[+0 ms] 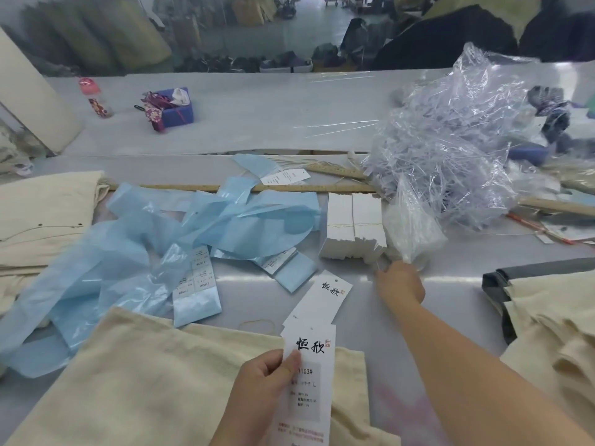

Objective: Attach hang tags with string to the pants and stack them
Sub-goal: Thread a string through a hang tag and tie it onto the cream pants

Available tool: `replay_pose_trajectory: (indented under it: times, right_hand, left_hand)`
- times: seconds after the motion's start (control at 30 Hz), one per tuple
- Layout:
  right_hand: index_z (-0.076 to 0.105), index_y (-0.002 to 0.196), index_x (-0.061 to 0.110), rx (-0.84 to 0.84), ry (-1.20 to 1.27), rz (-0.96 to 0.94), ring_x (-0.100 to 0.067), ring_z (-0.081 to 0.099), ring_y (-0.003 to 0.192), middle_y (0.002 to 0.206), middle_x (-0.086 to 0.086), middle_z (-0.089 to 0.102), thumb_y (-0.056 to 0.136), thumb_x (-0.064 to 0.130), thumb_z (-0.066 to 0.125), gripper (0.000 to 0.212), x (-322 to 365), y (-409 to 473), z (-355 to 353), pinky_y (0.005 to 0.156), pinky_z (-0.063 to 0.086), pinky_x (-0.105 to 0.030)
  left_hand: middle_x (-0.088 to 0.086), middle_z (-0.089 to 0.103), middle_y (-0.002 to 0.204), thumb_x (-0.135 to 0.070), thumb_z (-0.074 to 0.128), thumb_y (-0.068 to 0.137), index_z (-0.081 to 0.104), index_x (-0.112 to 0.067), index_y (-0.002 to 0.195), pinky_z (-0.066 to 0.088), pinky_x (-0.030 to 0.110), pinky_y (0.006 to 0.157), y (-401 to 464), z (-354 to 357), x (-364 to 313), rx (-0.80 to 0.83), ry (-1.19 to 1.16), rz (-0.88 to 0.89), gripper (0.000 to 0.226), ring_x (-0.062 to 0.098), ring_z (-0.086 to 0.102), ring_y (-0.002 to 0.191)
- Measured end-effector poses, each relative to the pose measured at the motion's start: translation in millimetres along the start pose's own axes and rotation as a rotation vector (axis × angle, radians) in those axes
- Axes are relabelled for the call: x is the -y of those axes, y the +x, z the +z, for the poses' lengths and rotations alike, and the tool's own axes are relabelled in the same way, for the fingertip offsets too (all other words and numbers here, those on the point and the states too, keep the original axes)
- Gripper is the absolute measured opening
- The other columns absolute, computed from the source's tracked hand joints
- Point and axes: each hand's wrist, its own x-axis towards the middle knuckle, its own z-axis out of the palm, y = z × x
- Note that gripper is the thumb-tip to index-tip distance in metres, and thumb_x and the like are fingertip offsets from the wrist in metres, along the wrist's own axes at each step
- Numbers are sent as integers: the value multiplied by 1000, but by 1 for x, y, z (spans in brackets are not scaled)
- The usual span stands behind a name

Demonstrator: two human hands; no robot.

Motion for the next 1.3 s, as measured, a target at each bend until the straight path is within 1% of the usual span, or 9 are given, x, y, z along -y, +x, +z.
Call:
replay_pose_trajectory:
  times: [0.1,0.3,0.4,0.57,0.67,0.8,1.0,1.17,1.3]
  right_hand:
    - [61,88,8,85,42,-53,-30,60,87,93,-12,62,87,21,55,14,-12,-13,-13,71,43,-31]
    - [58,50,10,335,-183,-88,-22,55,50,40,1,48,63,24,71,23,-95,-81,-38,47,36,-21]
    - [60,56,14,310,-135,-72,-12,58,52,48,5,58,62,35,83,32,-122,-103,-44,53,42,-26]
    - [53,68,25,51,101,-229,-5,51,56,63,8,55,64,23,82,29,-126,-122,-43,53,41,-29]
    - [52,80,33,24,65,-427,-3,50,74,82,14,50,71,33,80,29,-107,-123,-32,58,36,-22]
    - [59,85,23,78,-69,-350,-13,50,98,98,6,48,83,36,70,16,-86,-116,-18,77,47,-30]
    - [59,74,14,82,-36,-321,-20,57,86,94,-4,59,92,22,62,20,-82,-124,-22,70,47,-31]
    - [52,76,4,218,569,-339,-16,46,52,66,-9,68,90,2,60,16,-87,-175,-56,52,41,-24]
    - [58,80,-1,262,737,-457,-16,52,45,61,-13,67,85,-7,61,9,-88,-231,-81,46,41,-18]
  left_hand:
    - [22,73,91,-43,68,71,78,-12,87,51,51,87,2,4,1,1,3,-15,36,26,65,79]
    - [14,76,91,-44,67,72,79,-16,88,54,48,87,2,8,3,40,9,-35,34,26,69,83]
    - [16,75,93,-44,67,72,78,-13,89,55,37,77,-3,11,4,59,-13,-40,37,24,69,79]
    - [13,75,93,-50,67,69,78,-14,90,53,27,69,-20,14,2,94,-18,-9,43,18,66,78]
    - [11,75,94,-51,67,69,78,-16,91,52,28,71,-30,11,1,96,-9,3,43,18,67,79]
    - [9,76,95,-48,68,70,78,-17,92,54,28,70,-43,8,-2,95,-31,19,39,19,71,81]
    - [10,76,89,-36,86,65,78,-17,88,54,29,62,-66,10,-3,39,-3,52,30,20,70,72]
    - [9,74,87,-17,80,61,68,-16,93,56,34,60,-78,16,-2,-79,2,118,34,25,71,72]
    - [7,73,87,-3,70,82,63,-21,101,54,30,58,-92,22,-7,-40,80,224,28,23,70,71]
